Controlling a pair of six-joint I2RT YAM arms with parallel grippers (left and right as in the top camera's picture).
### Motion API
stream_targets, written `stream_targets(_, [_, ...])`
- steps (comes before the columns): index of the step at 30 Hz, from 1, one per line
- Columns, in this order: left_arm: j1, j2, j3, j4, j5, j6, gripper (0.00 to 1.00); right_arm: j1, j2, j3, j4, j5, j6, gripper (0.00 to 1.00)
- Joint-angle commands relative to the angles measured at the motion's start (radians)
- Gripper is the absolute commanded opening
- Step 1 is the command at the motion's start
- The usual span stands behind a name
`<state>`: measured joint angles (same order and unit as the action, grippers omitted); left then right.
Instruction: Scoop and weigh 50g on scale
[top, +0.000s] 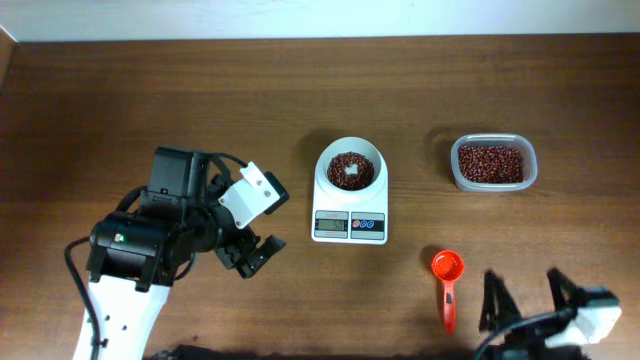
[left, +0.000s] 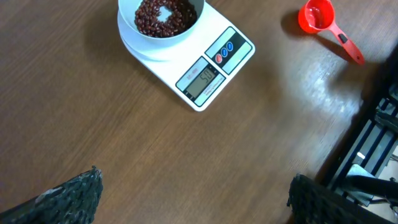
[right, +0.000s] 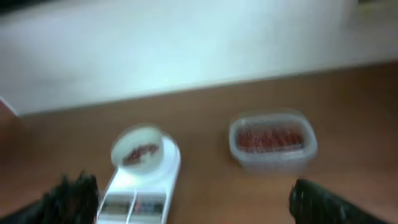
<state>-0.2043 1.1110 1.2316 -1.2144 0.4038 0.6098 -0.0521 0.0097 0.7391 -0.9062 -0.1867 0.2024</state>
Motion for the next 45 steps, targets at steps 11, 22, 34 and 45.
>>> stream_targets(11, [0.004,0.002,0.012,0.001,-0.001,0.016,0.99,0.026,-0.004,-0.448,0.569,-0.005,0.068,0.99])
stream_targets(22, [0.004,0.002,0.012,0.001,-0.001,0.016,0.99,0.026,-0.005,-0.608,0.779,0.005,0.068,0.99])
stream_targets(34, [0.005,0.002,0.012,0.001,-0.001,0.016,0.99,0.026,-0.006,-0.734,0.907,0.119,0.06,0.99])
stream_targets(45, [0.004,0.002,0.012,0.001,0.0,0.016,0.99,0.026,-0.006,-0.734,0.824,0.184,-0.147,0.99])
